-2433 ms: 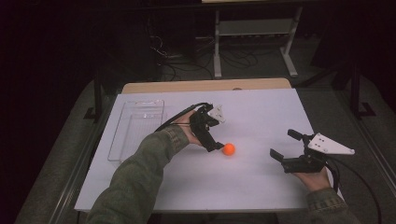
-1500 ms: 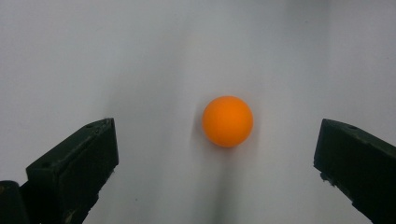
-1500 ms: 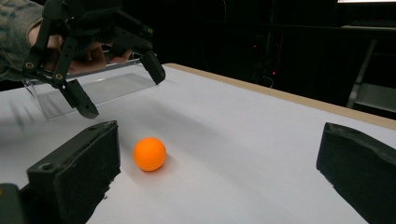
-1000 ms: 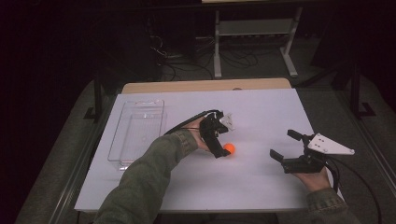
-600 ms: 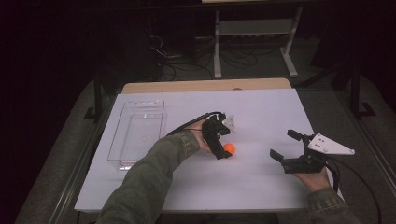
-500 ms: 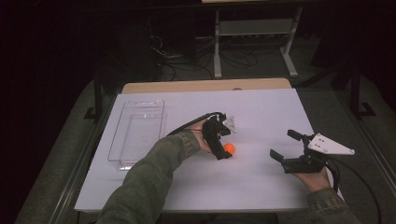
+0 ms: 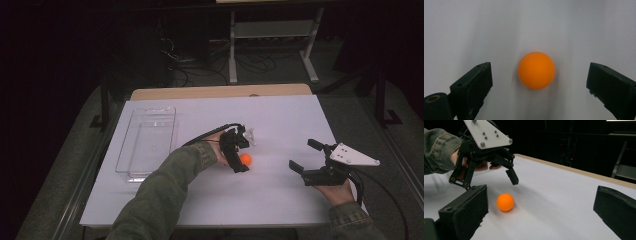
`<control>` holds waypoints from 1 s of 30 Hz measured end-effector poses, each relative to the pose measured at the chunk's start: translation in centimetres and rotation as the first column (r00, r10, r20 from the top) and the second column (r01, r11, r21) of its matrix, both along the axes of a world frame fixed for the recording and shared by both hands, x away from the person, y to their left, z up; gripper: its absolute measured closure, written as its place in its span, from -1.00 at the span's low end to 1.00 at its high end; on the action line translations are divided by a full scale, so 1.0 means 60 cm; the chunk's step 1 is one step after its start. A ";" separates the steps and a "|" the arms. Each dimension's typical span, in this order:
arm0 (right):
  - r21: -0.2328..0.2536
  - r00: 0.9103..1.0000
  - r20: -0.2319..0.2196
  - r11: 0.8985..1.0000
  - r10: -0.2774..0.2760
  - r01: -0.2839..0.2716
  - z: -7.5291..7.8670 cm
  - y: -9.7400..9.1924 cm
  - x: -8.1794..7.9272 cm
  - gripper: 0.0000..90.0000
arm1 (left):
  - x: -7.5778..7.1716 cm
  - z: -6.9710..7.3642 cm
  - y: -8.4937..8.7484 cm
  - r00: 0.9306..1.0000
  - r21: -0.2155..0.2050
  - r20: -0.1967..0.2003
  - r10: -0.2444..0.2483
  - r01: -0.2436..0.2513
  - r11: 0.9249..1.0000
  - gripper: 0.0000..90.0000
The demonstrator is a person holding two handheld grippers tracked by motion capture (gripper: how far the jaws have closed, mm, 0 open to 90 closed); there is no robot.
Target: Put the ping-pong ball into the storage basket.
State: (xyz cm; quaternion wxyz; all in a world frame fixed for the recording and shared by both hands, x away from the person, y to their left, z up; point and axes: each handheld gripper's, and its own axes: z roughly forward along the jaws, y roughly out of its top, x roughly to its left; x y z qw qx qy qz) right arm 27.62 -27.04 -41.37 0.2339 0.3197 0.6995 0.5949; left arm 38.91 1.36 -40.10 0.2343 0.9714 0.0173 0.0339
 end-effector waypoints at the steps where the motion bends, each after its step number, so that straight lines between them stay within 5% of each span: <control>1: 0.000 1.000 0.000 1.000 0.000 0.000 0.000 0.000 0.000 -1.00 | 0.000 0.000 -0.001 1.000 0.002 -0.003 -0.001 0.001 1.000 -0.82; 14: -0.003 1.000 -0.003 1.000 0.006 -0.006 -0.001 0.001 0.000 -1.00 | 0.001 -0.009 -0.004 1.000 0.045 0.030 -0.010 0.008 0.999 -0.53; 30: -0.004 1.000 -0.004 1.000 0.007 -0.007 -0.001 0.001 0.000 -1.00 | 0.003 -0.018 -0.011 1.000 0.044 0.007 -0.020 0.019 0.999 -0.31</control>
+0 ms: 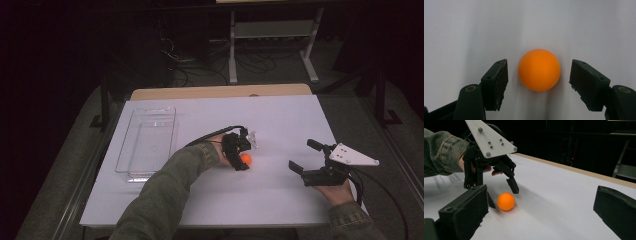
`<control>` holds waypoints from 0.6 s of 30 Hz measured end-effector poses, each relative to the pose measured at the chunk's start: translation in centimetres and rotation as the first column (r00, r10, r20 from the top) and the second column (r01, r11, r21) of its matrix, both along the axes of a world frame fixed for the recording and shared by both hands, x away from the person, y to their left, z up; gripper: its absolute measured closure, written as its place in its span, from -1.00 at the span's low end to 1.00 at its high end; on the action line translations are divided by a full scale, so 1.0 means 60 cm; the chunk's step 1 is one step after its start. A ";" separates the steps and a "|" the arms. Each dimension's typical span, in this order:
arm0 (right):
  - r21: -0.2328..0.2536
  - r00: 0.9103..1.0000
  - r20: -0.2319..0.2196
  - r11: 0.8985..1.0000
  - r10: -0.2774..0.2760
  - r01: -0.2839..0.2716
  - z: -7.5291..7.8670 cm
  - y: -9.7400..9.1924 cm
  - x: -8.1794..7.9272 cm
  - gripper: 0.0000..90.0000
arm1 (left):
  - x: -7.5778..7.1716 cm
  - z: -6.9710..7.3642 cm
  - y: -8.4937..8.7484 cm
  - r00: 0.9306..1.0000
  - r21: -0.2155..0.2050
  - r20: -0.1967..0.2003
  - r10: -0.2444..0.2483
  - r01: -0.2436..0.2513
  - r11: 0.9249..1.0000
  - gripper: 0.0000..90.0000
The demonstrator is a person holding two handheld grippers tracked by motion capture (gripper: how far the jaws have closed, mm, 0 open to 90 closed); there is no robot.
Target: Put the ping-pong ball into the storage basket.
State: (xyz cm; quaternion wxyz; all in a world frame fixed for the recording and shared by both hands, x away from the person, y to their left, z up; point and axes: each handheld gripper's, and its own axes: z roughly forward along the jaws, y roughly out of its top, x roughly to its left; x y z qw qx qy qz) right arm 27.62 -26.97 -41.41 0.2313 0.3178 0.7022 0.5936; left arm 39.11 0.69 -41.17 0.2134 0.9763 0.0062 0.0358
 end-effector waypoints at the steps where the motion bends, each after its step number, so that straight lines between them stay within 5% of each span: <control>1: 0.000 1.000 0.000 1.000 0.000 0.000 0.000 0.000 0.000 -1.00 | 0.000 0.000 0.000 1.000 0.001 -0.001 -0.002 0.002 1.000 -0.30; 18: 0.000 1.000 0.000 1.000 0.003 -0.003 0.000 0.000 -0.001 -1.00 | 0.005 -0.004 -0.001 1.000 -0.006 -0.017 0.002 -0.002 1.000 -0.06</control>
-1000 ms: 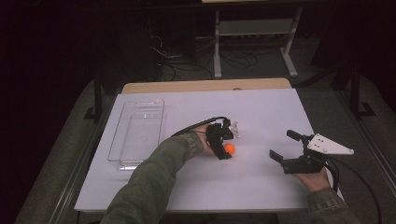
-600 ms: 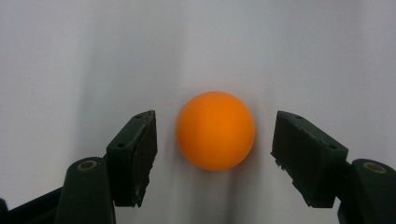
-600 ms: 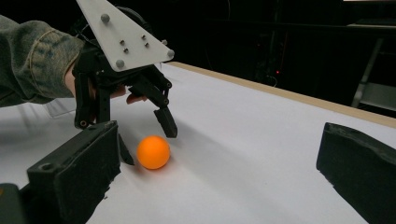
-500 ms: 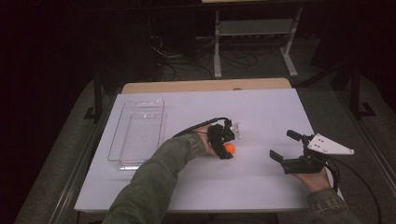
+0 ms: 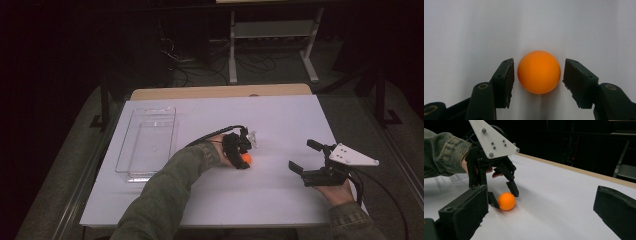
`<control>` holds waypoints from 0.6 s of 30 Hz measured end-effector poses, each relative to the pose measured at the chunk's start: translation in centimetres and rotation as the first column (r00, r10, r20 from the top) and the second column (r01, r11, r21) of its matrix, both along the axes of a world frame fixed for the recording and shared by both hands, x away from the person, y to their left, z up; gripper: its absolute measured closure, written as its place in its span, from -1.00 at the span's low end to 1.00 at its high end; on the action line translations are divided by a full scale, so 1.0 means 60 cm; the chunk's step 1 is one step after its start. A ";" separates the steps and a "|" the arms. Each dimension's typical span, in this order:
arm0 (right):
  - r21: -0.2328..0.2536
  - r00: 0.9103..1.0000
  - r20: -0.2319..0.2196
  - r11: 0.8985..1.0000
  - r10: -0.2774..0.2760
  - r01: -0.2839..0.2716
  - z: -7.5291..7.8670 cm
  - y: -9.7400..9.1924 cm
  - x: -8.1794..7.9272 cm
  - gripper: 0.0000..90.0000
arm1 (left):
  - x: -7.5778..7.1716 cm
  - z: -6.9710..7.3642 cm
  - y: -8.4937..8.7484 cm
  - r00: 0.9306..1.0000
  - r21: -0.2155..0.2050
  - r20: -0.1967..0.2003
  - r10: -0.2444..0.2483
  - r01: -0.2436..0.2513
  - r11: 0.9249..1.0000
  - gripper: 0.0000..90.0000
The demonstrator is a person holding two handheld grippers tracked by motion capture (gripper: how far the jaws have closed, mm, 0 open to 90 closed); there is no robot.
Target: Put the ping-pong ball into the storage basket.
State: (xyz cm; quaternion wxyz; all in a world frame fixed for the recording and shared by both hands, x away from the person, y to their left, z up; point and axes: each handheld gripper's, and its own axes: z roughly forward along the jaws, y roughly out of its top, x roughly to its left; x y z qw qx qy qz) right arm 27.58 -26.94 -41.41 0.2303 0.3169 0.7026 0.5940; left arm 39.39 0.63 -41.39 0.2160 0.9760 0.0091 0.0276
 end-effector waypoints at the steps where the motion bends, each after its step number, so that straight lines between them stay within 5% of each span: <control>1: 0.000 1.000 0.000 1.000 0.000 0.000 0.000 0.000 0.000 -1.00 | 0.000 0.000 0.000 1.000 -0.001 -0.003 0.000 0.000 1.000 -0.05; 18: 0.000 1.000 0.004 1.000 0.000 0.000 0.000 -0.001 0.000 -1.00 | 0.004 0.002 0.002 1.000 -0.013 -0.026 0.002 -0.003 1.000 0.11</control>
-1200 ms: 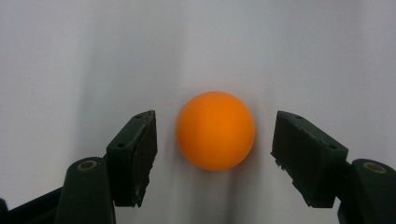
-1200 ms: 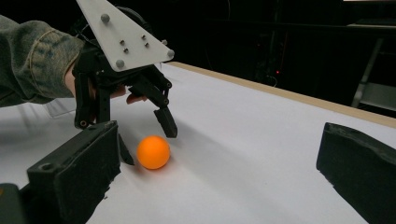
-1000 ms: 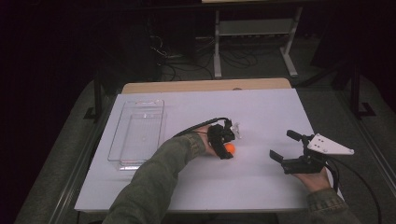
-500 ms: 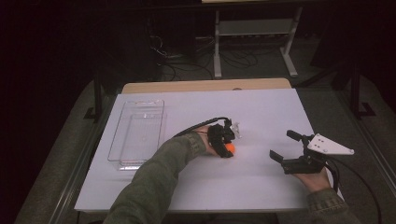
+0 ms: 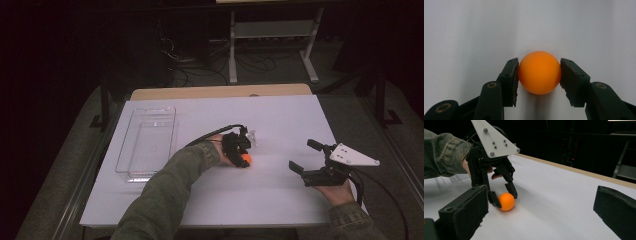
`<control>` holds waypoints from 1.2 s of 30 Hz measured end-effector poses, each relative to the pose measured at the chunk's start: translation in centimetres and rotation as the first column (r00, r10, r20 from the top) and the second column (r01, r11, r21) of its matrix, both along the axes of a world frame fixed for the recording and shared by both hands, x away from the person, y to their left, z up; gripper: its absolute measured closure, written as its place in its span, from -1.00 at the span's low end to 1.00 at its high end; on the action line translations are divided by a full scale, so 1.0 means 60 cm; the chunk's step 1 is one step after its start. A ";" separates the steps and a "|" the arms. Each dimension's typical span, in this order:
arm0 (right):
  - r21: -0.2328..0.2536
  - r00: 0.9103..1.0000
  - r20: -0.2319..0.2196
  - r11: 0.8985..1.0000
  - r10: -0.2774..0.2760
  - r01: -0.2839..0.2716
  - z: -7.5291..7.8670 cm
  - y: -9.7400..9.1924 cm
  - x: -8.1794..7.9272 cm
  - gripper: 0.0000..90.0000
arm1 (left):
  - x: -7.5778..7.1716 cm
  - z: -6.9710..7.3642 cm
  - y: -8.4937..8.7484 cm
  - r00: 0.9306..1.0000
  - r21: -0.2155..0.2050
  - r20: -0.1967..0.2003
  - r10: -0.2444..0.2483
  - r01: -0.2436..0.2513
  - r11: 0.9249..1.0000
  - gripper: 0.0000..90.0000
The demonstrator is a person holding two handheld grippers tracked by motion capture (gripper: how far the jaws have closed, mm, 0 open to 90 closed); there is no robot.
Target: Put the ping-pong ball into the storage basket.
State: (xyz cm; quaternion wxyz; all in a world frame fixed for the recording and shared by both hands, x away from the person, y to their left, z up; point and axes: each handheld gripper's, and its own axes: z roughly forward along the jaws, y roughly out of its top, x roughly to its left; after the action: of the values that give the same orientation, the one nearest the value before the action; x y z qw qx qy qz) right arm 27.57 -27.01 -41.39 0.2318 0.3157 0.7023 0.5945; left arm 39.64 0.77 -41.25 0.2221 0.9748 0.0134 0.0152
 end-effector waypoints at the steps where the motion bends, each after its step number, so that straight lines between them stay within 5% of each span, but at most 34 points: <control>1: -0.001 1.000 0.000 1.000 0.001 -0.001 0.000 0.000 0.000 -1.00 | 0.000 0.000 0.000 1.000 -0.002 -0.001 0.000 0.000 1.000 0.11; 36: -0.006 1.000 0.007 1.000 -0.009 0.009 0.000 0.001 0.000 -1.00 | -0.010 0.035 0.013 1.000 -0.013 0.008 -0.006 0.006 1.000 0.12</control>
State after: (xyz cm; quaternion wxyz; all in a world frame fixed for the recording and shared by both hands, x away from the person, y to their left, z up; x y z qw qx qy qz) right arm 27.56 -26.94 -41.38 0.2378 0.3160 0.7018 0.5925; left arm 39.02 1.55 -39.15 0.2286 0.9733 0.0097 0.0184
